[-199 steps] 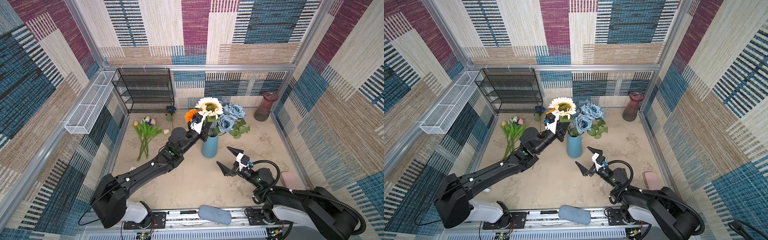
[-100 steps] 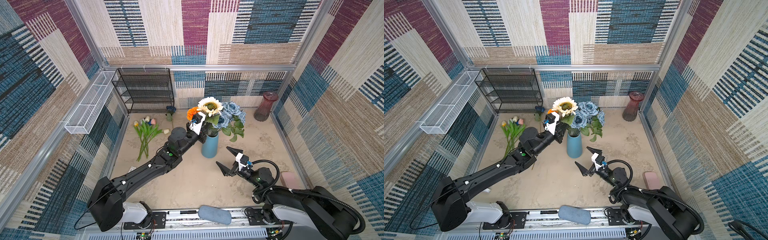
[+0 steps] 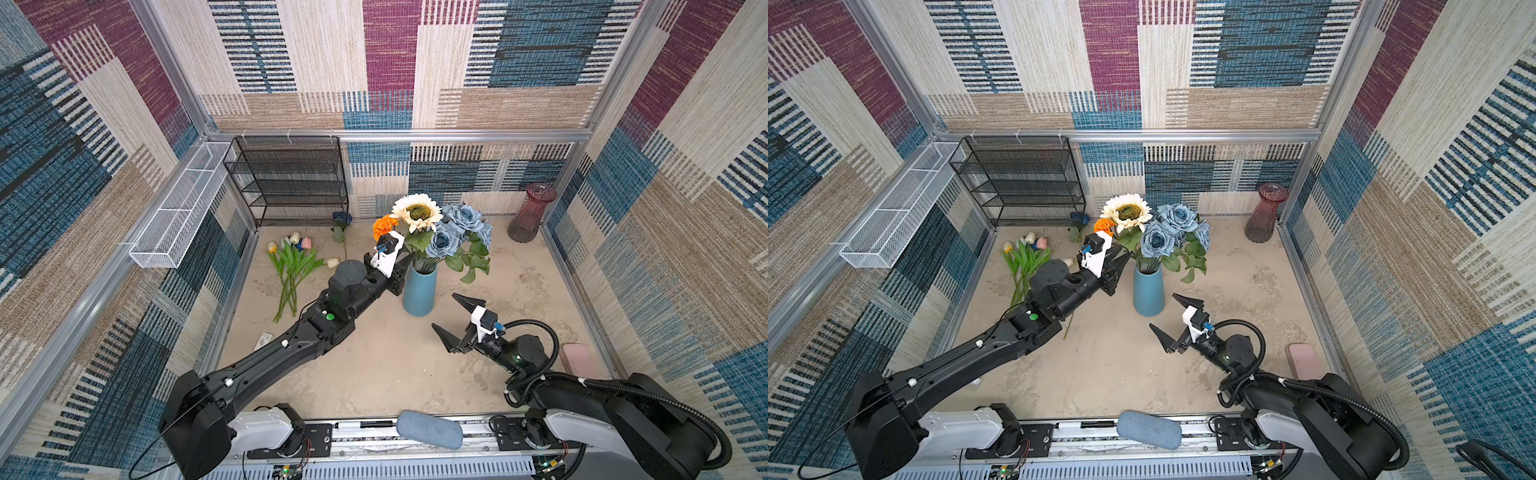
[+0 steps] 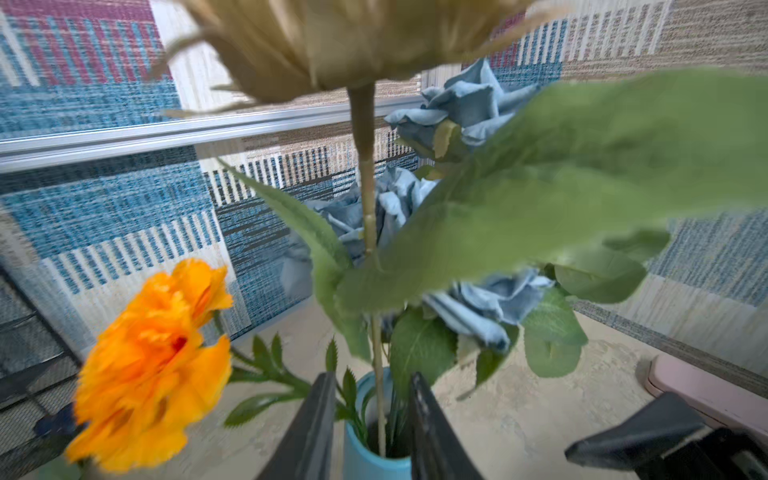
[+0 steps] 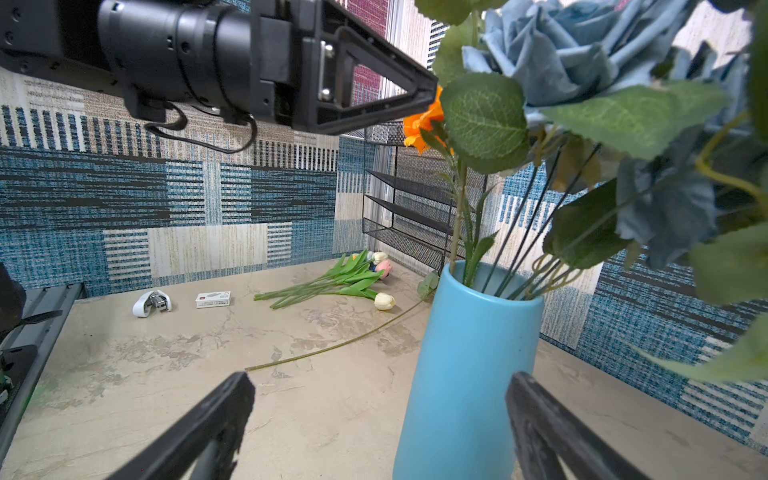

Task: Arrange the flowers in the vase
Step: 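Lower the sunflower stem into the light-blue vase and open the left gripper, then move the left gripper back and grasp the bright blue rose stem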

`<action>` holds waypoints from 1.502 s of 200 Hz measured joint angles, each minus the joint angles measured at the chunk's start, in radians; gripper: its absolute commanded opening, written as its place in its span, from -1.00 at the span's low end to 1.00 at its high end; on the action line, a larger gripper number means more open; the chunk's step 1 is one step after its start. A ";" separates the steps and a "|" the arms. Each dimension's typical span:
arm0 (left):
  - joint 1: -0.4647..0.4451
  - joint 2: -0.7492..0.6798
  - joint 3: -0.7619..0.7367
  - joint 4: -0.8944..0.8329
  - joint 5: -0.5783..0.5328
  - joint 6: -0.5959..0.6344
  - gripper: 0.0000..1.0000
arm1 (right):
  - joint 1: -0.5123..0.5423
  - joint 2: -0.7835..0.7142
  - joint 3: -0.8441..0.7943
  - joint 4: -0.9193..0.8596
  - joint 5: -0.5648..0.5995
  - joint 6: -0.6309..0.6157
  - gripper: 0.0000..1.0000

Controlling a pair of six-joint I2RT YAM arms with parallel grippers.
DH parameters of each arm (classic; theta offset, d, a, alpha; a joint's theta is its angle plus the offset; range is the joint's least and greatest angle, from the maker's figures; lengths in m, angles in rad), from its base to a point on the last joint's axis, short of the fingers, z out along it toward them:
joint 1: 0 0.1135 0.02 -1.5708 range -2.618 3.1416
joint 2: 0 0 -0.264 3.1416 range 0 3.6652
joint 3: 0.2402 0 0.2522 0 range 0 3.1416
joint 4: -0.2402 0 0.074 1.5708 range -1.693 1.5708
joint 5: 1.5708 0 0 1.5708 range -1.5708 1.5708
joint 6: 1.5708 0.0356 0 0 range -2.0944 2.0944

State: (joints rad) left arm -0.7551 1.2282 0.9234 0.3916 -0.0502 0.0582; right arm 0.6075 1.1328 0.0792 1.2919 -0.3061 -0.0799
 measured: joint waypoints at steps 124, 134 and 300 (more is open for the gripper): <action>0.381 -0.077 -0.267 -0.133 -0.107 -0.199 0.19 | 0.000 0.062 0.010 0.021 -0.003 0.005 0.95; 0.402 -0.024 -0.249 -0.175 -0.103 -0.224 0.22 | 0.000 0.070 0.016 0.027 -0.010 0.009 0.95; 0.478 1.010 0.832 -0.962 -0.049 -0.203 0.04 | 0.014 0.103 0.035 0.044 -0.061 0.017 0.95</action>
State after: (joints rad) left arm -0.2771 2.2383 1.7550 -0.5701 -0.0990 -0.1448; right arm 0.6216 1.2358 0.1143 1.3357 -0.3668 -0.0631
